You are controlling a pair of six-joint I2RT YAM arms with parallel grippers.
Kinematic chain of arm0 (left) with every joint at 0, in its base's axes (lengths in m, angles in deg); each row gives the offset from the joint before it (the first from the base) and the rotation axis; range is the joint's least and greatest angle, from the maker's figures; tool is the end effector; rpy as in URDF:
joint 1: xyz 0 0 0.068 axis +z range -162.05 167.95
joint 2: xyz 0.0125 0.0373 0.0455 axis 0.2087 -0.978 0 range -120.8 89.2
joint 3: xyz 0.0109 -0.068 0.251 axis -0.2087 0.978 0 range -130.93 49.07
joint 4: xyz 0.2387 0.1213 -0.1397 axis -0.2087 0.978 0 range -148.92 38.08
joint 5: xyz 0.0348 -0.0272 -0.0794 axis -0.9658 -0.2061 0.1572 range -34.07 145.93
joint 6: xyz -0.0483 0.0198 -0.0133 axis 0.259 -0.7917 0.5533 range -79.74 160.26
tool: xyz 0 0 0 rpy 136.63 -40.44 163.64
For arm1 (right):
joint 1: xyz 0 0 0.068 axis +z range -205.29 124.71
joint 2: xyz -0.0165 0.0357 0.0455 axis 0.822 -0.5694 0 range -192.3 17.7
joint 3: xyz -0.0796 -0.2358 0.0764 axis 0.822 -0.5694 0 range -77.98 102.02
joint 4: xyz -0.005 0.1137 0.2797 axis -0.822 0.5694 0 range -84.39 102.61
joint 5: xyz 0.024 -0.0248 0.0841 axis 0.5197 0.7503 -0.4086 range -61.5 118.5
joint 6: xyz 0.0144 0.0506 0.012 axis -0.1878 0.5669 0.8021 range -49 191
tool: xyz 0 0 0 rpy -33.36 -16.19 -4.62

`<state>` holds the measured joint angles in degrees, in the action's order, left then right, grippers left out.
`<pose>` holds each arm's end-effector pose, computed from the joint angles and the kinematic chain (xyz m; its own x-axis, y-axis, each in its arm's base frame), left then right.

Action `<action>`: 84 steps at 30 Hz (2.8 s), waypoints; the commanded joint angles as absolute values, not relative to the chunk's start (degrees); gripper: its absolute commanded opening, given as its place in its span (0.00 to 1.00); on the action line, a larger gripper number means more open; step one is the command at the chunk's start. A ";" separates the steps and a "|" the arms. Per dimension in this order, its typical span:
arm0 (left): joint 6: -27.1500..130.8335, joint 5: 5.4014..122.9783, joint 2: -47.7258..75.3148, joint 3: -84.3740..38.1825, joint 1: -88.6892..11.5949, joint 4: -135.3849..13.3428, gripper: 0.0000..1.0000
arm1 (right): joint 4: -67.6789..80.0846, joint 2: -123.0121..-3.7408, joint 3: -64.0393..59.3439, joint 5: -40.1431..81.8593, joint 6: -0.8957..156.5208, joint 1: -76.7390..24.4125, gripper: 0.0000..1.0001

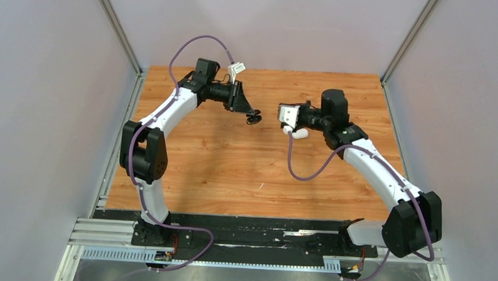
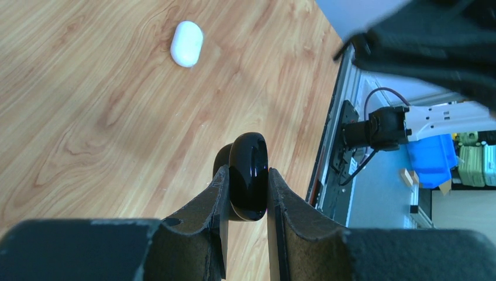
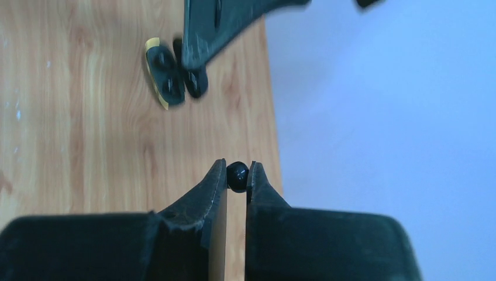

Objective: Insert the wireless bluetooth earbuds into the charging case
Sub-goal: Place the earbud in the charging case.

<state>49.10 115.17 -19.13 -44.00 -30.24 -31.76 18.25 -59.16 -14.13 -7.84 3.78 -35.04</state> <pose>0.4279 -0.1728 0.2717 -0.7503 0.1639 -0.6405 0.6549 0.3167 -0.6862 0.3205 0.1408 0.3071 0.5619 -0.5843 -0.5856 -0.6765 0.0829 -0.7318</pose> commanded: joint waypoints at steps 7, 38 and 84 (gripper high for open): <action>55.22 118.04 -14.42 -43.18 -30.77 -40.22 0.00 | -16.62 -55.56 -27.74 -8.38 0.77 -23.05 0.00; 57.56 127.49 -14.19 -42.15 -30.03 -42.83 0.00 | -13.38 -59.85 -26.32 -3.73 -3.01 -22.68 0.00; 79.71 136.60 -17.14 -38.12 -28.46 -66.99 0.00 | -12.99 -60.14 -31.80 -6.46 -16.38 -22.77 0.20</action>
<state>77.71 132.59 -18.28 -37.53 -28.52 -62.69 -21.99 -60.47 -33.47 -6.11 -17.88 -22.58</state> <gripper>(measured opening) 0.309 0.176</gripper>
